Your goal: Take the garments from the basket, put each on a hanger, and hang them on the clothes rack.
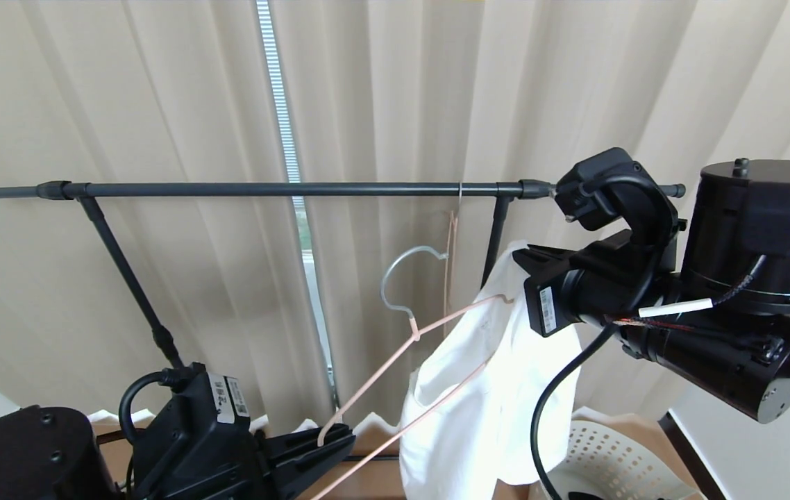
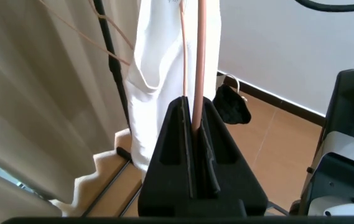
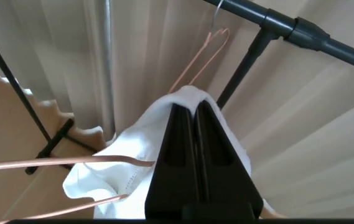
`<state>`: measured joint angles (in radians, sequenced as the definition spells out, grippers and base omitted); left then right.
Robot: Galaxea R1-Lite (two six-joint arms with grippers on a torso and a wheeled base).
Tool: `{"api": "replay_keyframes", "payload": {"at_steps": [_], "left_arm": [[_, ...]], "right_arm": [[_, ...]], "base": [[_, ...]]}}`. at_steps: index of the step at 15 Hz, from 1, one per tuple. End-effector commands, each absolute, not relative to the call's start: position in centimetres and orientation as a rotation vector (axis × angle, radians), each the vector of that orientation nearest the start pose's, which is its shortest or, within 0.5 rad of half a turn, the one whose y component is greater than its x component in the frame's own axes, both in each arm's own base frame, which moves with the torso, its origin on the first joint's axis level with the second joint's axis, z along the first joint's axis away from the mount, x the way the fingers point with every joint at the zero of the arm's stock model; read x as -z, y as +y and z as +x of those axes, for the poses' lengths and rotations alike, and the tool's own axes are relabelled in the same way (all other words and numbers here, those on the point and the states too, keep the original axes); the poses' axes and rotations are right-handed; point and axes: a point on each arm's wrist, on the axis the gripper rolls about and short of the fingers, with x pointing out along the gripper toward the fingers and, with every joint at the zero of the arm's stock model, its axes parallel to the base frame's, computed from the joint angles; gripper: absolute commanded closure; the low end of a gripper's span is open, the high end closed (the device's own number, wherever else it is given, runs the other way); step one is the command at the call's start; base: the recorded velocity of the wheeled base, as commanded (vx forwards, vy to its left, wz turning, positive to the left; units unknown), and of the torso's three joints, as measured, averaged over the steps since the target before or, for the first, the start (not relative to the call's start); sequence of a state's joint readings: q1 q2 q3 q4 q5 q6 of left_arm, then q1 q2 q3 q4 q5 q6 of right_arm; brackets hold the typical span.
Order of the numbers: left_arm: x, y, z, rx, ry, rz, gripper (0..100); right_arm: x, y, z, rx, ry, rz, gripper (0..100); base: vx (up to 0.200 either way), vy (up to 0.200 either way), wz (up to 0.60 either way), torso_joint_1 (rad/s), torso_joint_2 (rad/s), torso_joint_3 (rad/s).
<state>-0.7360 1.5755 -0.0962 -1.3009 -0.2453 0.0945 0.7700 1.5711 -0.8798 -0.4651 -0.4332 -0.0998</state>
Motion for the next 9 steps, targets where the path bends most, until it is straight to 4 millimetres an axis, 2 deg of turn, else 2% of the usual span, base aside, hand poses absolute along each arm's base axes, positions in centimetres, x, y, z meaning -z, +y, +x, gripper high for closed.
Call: {"api": "replay_keyframes", "payload": {"at_steps": [1, 6, 9], "left_arm": [[-11.8, -12.7, 14.2, 0.976, 0.117, 0.121, 100], [-12.0, -12.3, 14.3, 1.020, 0.109, 0.108, 100], [-12.0, -12.3, 14.2, 1.020, 0.109, 0.108, 100]], "right_arm": [[-22.5, 18.9, 20.9, -0.351, 0.168, -0.224, 100], [-23.4, 20.4, 19.4, -0.426, 0.145, -0.158, 100], [-23.2, 21.7, 17.7, -0.501, 0.145, -0.169, 100]], "base": [[0.000, 0.000, 0.00, 0.000, 0.00, 0.000], [0.000, 0.000, 0.00, 0.000, 0.00, 0.000], [0.000, 0.000, 0.00, 0.000, 0.00, 0.000]]}}
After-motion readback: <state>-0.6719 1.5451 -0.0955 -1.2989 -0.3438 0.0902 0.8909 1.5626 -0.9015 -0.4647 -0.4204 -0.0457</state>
